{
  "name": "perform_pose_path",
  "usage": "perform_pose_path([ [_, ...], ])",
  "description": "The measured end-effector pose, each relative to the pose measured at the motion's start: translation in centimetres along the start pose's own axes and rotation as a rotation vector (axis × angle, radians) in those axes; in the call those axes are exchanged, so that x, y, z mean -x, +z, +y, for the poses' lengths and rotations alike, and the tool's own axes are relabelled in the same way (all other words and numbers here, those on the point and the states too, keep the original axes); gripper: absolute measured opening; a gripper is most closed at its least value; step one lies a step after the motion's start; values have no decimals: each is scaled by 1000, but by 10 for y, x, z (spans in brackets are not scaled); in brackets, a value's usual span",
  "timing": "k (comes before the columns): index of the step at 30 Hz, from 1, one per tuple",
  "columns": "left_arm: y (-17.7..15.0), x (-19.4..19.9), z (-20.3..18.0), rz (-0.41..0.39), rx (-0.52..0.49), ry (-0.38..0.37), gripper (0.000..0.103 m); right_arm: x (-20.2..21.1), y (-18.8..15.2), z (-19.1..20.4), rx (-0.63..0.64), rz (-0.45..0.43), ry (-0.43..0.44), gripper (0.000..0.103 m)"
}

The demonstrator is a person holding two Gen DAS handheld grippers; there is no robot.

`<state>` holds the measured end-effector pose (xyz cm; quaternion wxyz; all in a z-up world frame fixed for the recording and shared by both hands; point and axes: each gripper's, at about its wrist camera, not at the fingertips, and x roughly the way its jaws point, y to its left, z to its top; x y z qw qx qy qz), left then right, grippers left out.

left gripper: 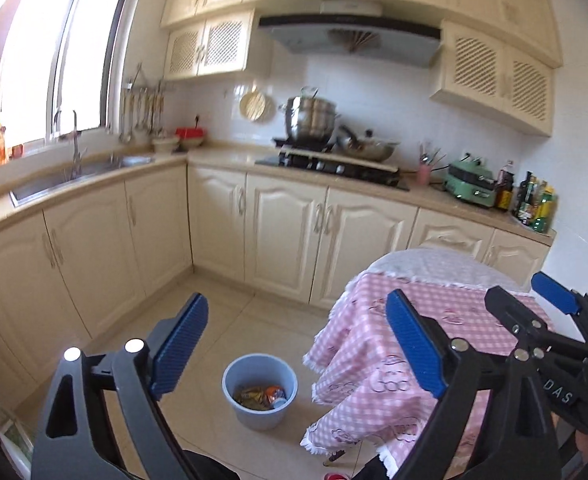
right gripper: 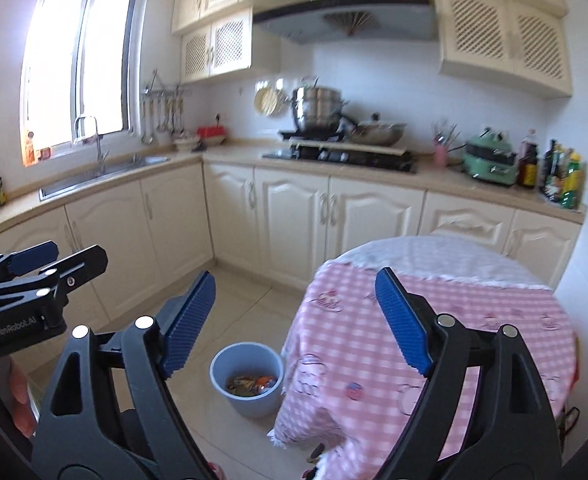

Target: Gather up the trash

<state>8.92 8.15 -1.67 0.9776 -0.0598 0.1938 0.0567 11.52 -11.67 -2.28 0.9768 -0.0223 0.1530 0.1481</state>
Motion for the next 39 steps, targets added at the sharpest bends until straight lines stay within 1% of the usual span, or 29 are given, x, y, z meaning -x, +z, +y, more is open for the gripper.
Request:
perform_pose_path([
  [3,5,27,-14,-62,-24,-7,91,31,5,-9,-5,-49,-21,83],
  [6,9,52,-24,-130,-35,7,93,56,7,-16,-14,-91,-34,84],
  [8,12,62,-27,-159,-39,-5,94,70,10,-20,-15,-116,-44,85],
  [13,15,85,-36,-198,-37,6,94,91,12,-25,-16,-154,-52,86],
  [16,16,95,-38,-228,-42,19,94,96,11,-26,-13,-164,-53,86],
  [25,16,108,-44,-244,-63,31,94,104,13,-30,-11,-181,-52,87],
  [39,13,109,-46,-248,-74,36,94,105,12,-29,-2,-186,-46,87],
])
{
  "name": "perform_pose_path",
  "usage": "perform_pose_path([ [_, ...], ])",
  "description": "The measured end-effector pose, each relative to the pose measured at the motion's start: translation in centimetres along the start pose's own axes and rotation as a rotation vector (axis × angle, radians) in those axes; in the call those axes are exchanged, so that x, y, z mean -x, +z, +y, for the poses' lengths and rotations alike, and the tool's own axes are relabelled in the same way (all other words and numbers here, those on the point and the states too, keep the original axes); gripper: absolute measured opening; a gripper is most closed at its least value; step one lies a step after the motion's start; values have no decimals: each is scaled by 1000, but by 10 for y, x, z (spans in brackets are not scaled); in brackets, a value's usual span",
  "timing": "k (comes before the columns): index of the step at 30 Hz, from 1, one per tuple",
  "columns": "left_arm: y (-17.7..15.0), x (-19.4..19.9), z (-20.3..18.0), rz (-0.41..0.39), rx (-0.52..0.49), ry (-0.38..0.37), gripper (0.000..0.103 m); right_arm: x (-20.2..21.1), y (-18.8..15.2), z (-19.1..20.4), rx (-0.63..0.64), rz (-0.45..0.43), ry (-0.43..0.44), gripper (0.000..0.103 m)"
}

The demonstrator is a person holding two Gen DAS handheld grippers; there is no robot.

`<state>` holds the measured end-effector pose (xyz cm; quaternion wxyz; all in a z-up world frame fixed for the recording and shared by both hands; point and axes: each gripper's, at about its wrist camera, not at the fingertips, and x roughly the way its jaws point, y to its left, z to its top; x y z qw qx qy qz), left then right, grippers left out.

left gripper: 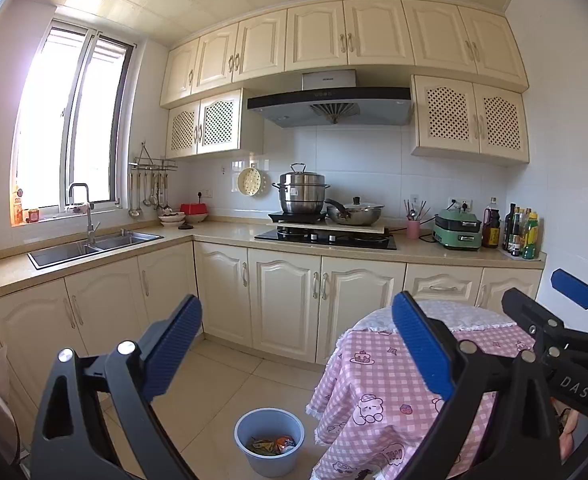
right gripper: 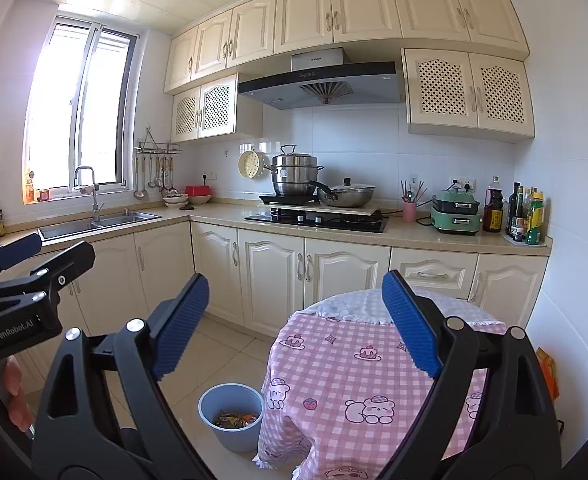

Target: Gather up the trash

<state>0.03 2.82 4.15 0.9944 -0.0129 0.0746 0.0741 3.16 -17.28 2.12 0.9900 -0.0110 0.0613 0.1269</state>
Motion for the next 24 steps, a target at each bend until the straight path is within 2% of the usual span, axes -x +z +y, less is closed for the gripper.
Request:
perform_pose_path([
  [24,-3,-5,0,19,-8,-16,94,0,-2,0,-4,6,-2,88],
])
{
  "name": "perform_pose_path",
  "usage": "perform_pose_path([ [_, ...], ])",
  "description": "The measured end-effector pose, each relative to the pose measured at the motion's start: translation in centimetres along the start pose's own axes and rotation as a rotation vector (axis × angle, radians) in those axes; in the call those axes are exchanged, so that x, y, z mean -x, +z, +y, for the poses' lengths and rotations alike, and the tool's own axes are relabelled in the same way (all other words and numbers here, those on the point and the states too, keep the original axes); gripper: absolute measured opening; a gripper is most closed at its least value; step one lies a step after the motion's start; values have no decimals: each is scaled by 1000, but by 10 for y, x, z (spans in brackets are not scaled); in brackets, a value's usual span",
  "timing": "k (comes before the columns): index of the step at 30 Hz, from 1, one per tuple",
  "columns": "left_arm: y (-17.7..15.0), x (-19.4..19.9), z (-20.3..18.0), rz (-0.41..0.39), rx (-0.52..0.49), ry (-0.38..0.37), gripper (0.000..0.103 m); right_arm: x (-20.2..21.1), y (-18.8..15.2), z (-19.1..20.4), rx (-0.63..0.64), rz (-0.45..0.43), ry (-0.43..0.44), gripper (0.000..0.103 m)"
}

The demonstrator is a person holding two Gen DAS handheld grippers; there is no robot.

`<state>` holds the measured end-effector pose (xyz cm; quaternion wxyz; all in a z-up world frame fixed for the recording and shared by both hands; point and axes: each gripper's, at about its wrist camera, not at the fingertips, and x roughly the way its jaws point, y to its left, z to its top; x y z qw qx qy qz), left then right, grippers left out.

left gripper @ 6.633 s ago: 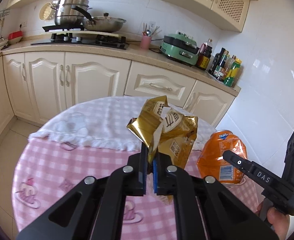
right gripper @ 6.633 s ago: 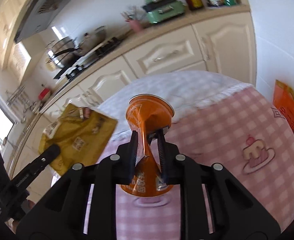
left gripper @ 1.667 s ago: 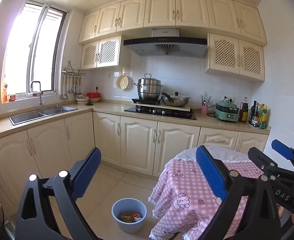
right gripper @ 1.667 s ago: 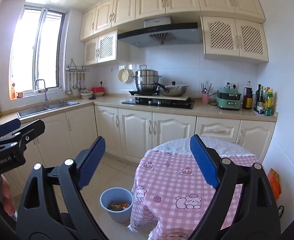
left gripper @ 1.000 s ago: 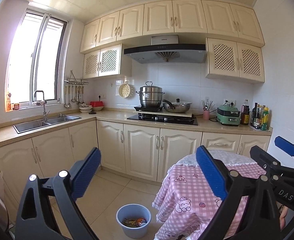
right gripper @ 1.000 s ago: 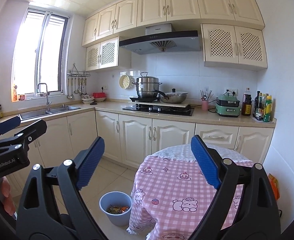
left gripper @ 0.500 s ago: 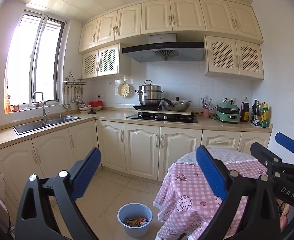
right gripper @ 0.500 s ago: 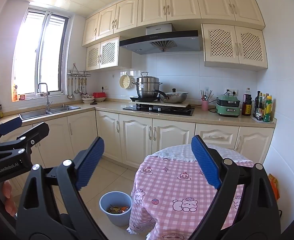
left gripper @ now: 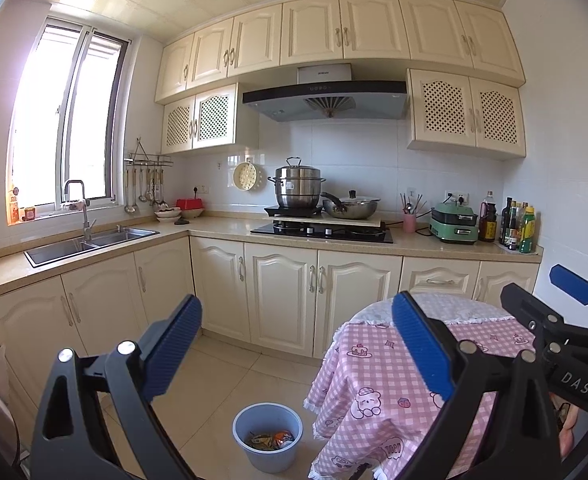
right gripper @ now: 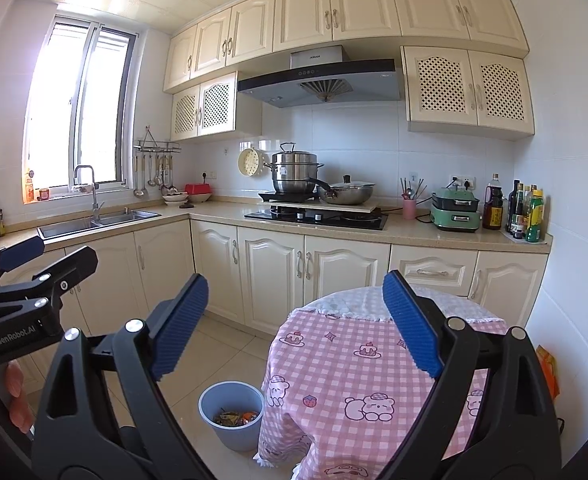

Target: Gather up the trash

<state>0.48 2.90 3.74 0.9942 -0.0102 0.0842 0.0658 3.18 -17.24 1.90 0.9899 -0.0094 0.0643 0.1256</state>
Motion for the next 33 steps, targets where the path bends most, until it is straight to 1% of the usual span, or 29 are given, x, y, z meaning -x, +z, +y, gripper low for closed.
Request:
perform_pose_path([
  [33,-4,-3,-4,13,5,-5,94,0,-6,2,3,14,1,88],
])
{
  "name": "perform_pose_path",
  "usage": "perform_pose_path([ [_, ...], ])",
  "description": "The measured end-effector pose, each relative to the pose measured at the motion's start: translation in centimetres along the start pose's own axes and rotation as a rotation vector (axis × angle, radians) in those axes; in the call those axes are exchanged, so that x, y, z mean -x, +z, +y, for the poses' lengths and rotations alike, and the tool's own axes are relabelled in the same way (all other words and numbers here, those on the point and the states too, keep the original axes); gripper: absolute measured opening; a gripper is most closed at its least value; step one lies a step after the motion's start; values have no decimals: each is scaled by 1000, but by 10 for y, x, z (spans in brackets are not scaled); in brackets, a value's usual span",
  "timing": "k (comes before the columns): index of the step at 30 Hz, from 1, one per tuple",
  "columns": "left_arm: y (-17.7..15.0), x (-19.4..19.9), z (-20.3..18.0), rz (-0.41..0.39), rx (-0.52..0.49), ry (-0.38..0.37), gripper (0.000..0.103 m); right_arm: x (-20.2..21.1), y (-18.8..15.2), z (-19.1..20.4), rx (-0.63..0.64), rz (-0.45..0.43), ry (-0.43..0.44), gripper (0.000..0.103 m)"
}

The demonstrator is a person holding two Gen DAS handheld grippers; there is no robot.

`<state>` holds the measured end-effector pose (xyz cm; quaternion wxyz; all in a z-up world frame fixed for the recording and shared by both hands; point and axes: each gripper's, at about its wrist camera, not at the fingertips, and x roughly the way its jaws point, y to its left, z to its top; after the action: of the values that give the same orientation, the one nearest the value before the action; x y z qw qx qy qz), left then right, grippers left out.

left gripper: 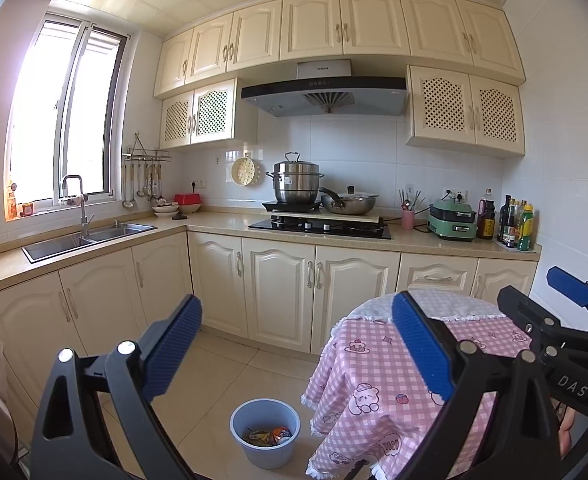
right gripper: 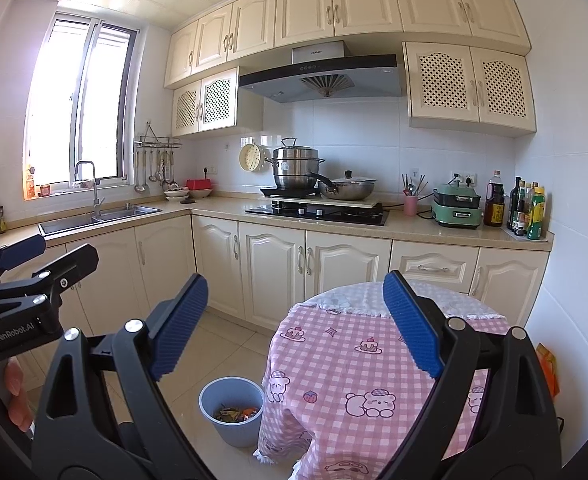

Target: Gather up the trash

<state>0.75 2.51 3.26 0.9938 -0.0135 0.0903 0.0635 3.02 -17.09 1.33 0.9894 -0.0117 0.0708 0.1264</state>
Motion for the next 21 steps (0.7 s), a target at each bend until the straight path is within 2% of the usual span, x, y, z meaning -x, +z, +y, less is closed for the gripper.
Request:
perform_pose_path([
  [21,-3,-2,0,2,1,4,94,-2,-3,2,9,1,6,88],
])
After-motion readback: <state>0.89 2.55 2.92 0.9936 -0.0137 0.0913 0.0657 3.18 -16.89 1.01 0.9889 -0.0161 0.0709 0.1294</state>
